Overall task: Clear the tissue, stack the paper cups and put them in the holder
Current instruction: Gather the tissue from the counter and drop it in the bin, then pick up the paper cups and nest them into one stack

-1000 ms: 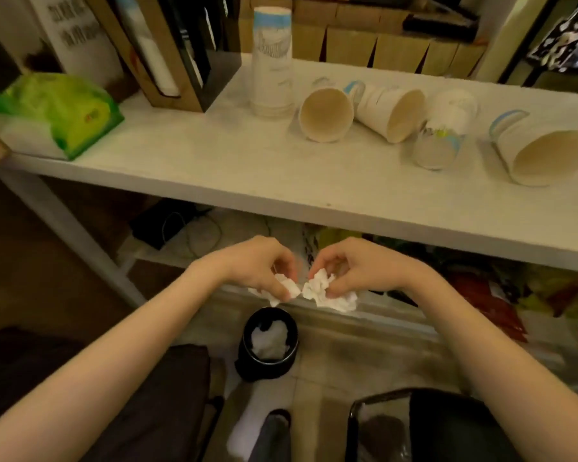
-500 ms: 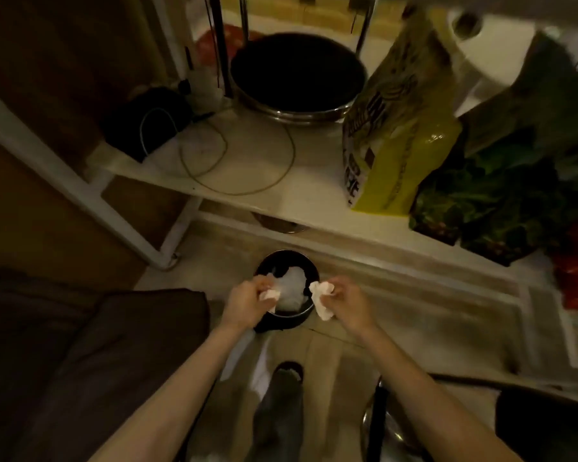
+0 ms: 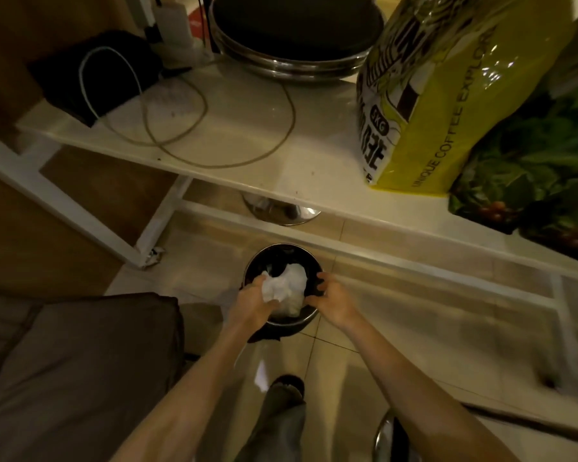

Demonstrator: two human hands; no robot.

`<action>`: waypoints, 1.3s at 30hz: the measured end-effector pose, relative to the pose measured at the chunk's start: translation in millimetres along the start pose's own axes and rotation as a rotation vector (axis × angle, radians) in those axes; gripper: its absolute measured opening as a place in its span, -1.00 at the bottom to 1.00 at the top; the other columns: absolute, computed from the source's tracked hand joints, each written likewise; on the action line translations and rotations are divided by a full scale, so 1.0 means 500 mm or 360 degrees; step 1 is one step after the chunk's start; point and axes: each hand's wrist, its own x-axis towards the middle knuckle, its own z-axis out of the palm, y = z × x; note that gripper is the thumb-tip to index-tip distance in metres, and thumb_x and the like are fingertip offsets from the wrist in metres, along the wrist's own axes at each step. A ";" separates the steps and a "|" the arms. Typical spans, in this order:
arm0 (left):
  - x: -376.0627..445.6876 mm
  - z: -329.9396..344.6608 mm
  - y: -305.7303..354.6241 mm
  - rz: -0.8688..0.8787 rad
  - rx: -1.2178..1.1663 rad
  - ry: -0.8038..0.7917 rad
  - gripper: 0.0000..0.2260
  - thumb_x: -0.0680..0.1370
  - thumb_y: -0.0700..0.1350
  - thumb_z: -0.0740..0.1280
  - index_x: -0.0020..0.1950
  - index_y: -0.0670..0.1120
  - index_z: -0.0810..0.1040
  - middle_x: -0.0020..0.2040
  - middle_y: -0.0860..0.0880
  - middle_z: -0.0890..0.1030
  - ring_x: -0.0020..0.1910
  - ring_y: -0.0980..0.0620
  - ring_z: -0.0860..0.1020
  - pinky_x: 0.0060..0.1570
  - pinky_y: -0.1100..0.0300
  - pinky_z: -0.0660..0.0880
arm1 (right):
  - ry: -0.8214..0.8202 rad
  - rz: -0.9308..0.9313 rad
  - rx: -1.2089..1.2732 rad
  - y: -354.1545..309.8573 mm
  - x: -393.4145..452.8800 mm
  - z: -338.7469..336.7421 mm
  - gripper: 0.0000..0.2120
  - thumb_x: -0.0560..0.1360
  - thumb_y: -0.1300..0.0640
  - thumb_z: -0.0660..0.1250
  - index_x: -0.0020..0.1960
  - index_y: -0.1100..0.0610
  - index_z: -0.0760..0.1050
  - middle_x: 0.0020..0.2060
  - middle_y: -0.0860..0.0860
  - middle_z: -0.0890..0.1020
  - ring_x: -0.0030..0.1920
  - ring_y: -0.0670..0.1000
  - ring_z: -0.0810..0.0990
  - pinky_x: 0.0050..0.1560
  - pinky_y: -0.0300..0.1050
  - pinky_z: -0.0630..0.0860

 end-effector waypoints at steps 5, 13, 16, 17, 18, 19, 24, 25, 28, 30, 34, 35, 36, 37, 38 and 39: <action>-0.055 -0.056 0.068 0.0113 0.0035 -0.0080 -0.45 0.47 -0.11 0.33 0.41 -0.07 0.21 0.31 -0.19 0.45 0.25 -0.14 0.45 0.20 -0.03 0.45 | 0.0023 -0.0092 -0.0058 -0.064 -0.053 -0.036 -0.47 0.39 0.30 0.35 0.32 0.29 0.32 0.20 0.21 0.52 0.20 0.19 0.51 0.17 0.01 0.47; -0.228 -0.203 0.248 0.0369 0.0154 -0.0100 -0.48 0.46 -0.09 0.34 0.39 -0.08 0.26 0.30 -0.17 0.46 0.27 -0.12 0.44 0.23 0.01 0.43 | 0.0090 -0.0296 -0.0031 -0.243 -0.255 -0.147 -0.62 0.45 0.26 0.32 0.25 0.27 0.39 0.09 0.14 0.57 0.10 0.10 0.56 0.07 -0.15 0.47; -0.312 -0.275 0.336 0.0552 0.0203 -0.0036 -0.57 0.45 -0.07 0.35 0.30 -0.08 0.40 0.18 -0.12 0.58 0.16 -0.05 0.53 0.12 0.14 0.46 | 0.0145 -0.0474 -0.0080 -0.325 -0.358 -0.217 -0.67 0.46 0.22 0.32 0.21 0.19 0.41 -0.17 -0.02 0.59 -0.10 -0.01 0.56 -0.05 -0.22 0.42; -0.342 -0.299 0.369 0.0613 0.0202 -0.0017 -0.60 0.44 -0.07 0.36 0.27 -0.08 0.43 0.14 -0.10 0.60 0.13 -0.02 0.56 0.10 0.16 0.48 | 0.0178 -0.0538 -0.0098 -0.351 -0.393 -0.241 -0.70 0.46 0.21 0.32 0.18 0.19 0.43 -0.25 -0.10 0.55 -0.18 -0.07 0.54 -0.09 -0.23 0.42; -0.375 -0.321 0.403 0.0682 0.0196 0.0007 -0.63 0.44 -0.08 0.37 0.23 -0.08 0.46 0.10 -0.09 0.62 0.08 -0.01 0.58 0.09 0.15 0.50 | 0.0218 -0.0595 -0.0116 -0.377 -0.429 -0.266 -0.72 0.45 0.21 0.33 0.15 0.18 0.45 -0.29 -0.14 0.51 -0.25 -0.13 0.51 -0.14 -0.25 0.42; -0.408 -0.341 0.437 0.0764 0.0187 0.0037 -0.65 0.44 -0.09 0.36 0.21 -0.07 0.47 0.07 -0.08 0.64 0.04 0.01 0.60 0.07 0.14 0.51 | 0.0256 -0.0639 -0.0123 -0.402 -0.465 -0.290 -0.74 0.44 0.23 0.32 0.12 0.16 0.47 -0.29 -0.14 0.50 -0.29 -0.18 0.48 -0.18 -0.27 0.41; -0.567 -0.428 0.591 0.1198 0.0181 0.0203 -0.74 0.45 -0.05 0.34 0.13 0.01 0.49 -0.02 0.01 0.61 -0.07 0.12 0.56 -0.04 0.21 0.51 | 0.0420 -0.0890 -0.0155 -0.506 -0.639 -0.404 -0.84 0.45 0.17 0.32 0.03 0.07 0.52 -0.22 -0.03 0.60 -0.25 -0.10 0.57 -0.19 -0.28 0.49; -0.591 -0.443 0.619 0.1272 0.0174 0.0231 -0.76 0.45 -0.05 0.34 0.11 0.01 0.50 -0.03 0.02 0.62 -0.07 0.14 0.56 -0.05 0.23 0.50 | 0.0461 -0.0935 -0.0154 -0.525 -0.669 -0.427 -0.86 0.46 0.13 0.32 0.02 0.03 0.52 -0.20 -0.01 0.62 -0.21 -0.06 0.60 -0.16 -0.23 0.53; -0.653 -0.487 0.698 0.1470 0.0147 0.0304 -0.76 0.45 -0.04 0.34 0.11 0.00 0.51 -0.02 0.03 0.63 -0.06 0.15 0.56 -0.05 0.28 0.47 | 0.0567 -0.1042 -0.0096 -0.574 -0.741 -0.488 -0.90 0.47 0.09 0.32 -0.01 0.02 0.52 -0.17 -0.01 0.64 -0.15 -0.04 0.61 -0.16 -0.27 0.52; -0.682 -0.511 0.744 0.1549 0.0122 0.0330 -0.74 0.46 -0.03 0.34 0.13 0.00 0.50 -0.02 0.04 0.61 -0.06 0.15 0.55 -0.03 0.27 0.48 | 0.0662 -0.1094 -0.0062 -0.604 -0.770 -0.526 -0.87 0.46 0.10 0.33 -0.01 0.07 0.54 -0.18 0.01 0.65 -0.17 -0.06 0.60 -0.19 -0.33 0.49; -0.699 -0.553 0.827 0.1649 0.0070 0.0473 -0.71 0.43 -0.03 0.36 0.13 0.04 0.48 -0.04 0.05 0.59 -0.09 0.15 0.56 -0.12 0.29 0.47 | 0.0825 -0.1134 0.0037 -0.662 -0.798 -0.598 -0.87 0.42 0.13 0.35 -0.03 0.05 0.52 -0.22 0.06 0.63 -0.30 -0.05 0.59 -0.28 -0.35 0.51; -0.695 -0.562 0.845 0.1684 0.0058 0.0515 -0.70 0.42 -0.04 0.37 0.14 0.04 0.48 -0.05 0.05 0.58 -0.09 0.14 0.56 -0.15 0.31 0.45 | 0.0855 -0.1151 0.0054 -0.675 -0.799 -0.614 -0.87 0.42 0.14 0.36 -0.03 0.05 0.52 -0.24 0.05 0.63 -0.32 -0.05 0.59 -0.30 -0.36 0.50; -0.689 -0.571 0.861 0.1711 0.0056 0.0550 -0.68 0.41 -0.05 0.38 0.15 0.03 0.48 -0.04 0.05 0.57 -0.09 0.13 0.55 -0.17 0.34 0.43 | 0.0882 -0.1176 0.0052 -0.686 -0.799 -0.629 -0.86 0.41 0.14 0.36 -0.03 0.05 0.51 -0.25 0.04 0.63 -0.32 -0.04 0.60 -0.30 -0.35 0.49; -0.682 -0.581 0.874 0.1728 0.0069 0.0579 -0.66 0.41 -0.05 0.38 0.17 0.02 0.47 -0.03 0.06 0.56 -0.09 0.12 0.54 -0.18 0.36 0.41 | 0.0912 -0.1204 0.0035 -0.697 -0.796 -0.643 -0.84 0.40 0.13 0.37 -0.02 0.04 0.50 -0.25 0.03 0.62 -0.30 -0.03 0.60 -0.27 -0.31 0.50; -0.673 -0.590 0.888 0.1746 0.0101 0.0602 -0.64 0.41 -0.04 0.39 0.18 0.01 0.46 -0.02 0.06 0.55 -0.08 0.12 0.53 -0.18 0.38 0.39 | 0.0944 -0.1223 0.0006 -0.708 -0.791 -0.658 -0.82 0.40 0.12 0.38 -0.01 0.04 0.50 -0.23 0.01 0.62 -0.28 -0.03 0.59 -0.23 -0.26 0.51; -0.662 -0.600 0.900 0.1770 0.0148 0.0623 -0.62 0.40 -0.04 0.39 0.20 0.01 0.44 0.00 0.05 0.55 -0.07 0.11 0.52 -0.18 0.36 0.39 | 0.0980 -0.1228 -0.0028 -0.719 -0.784 -0.671 -0.79 0.40 0.10 0.38 0.02 0.04 0.49 -0.21 0.00 0.61 -0.26 -0.04 0.57 -0.20 -0.24 0.50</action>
